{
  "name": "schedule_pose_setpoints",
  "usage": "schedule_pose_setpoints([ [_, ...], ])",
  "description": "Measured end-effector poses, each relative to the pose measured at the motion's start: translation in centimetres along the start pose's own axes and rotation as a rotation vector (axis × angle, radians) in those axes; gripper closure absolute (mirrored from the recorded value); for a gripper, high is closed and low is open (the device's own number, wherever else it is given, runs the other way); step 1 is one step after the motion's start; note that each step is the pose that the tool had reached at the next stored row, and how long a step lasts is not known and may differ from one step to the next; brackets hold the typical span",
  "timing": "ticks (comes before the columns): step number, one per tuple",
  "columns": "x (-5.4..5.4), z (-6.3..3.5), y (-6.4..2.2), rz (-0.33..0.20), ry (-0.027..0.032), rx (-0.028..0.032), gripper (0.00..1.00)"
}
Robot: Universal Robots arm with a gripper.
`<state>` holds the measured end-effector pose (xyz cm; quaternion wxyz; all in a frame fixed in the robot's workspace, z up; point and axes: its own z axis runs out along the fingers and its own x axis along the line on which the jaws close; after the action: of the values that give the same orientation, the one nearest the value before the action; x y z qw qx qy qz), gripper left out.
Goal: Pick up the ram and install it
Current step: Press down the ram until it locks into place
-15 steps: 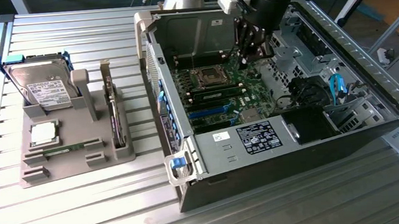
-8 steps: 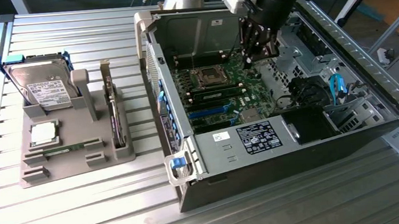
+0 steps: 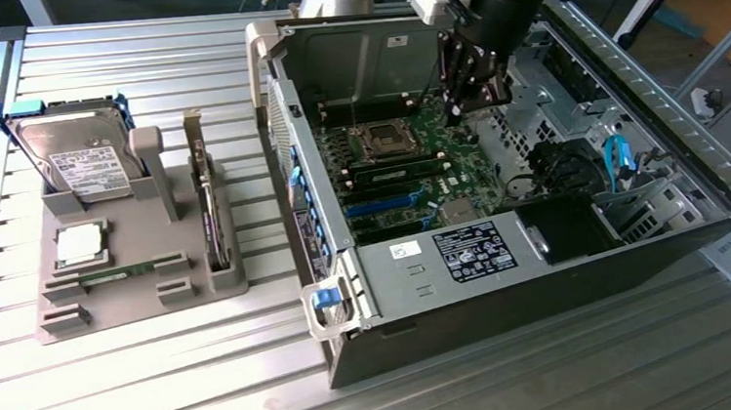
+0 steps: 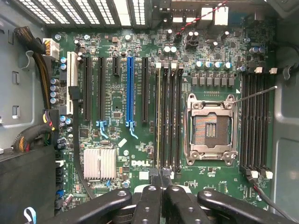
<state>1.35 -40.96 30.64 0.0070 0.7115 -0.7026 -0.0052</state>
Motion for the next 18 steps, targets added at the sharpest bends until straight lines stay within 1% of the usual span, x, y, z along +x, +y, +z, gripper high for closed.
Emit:
schedule_pose_setpoints([
  [7, 0.0, 0.02, 0.00, 0.000, 0.0000, 0.0000, 0.89],
  [8, 0.0, 0.15, 0.00, 0.000, -0.0003, -0.0004, 0.89],
  [11, 0.0, 0.69, -0.06, 0.000, -0.0001, -0.0025, 0.89],
  [13, -0.1, 1.05, -0.24, 0.000, -0.0001, -0.0045, 0.89],
  [15, -0.1, 1.92, -0.72, 0.000, -0.0003, -0.0095, 0.89],
  [18, -0.1, 2.51, -1.08, 0.000, -0.0002, -0.0137, 0.89],
])
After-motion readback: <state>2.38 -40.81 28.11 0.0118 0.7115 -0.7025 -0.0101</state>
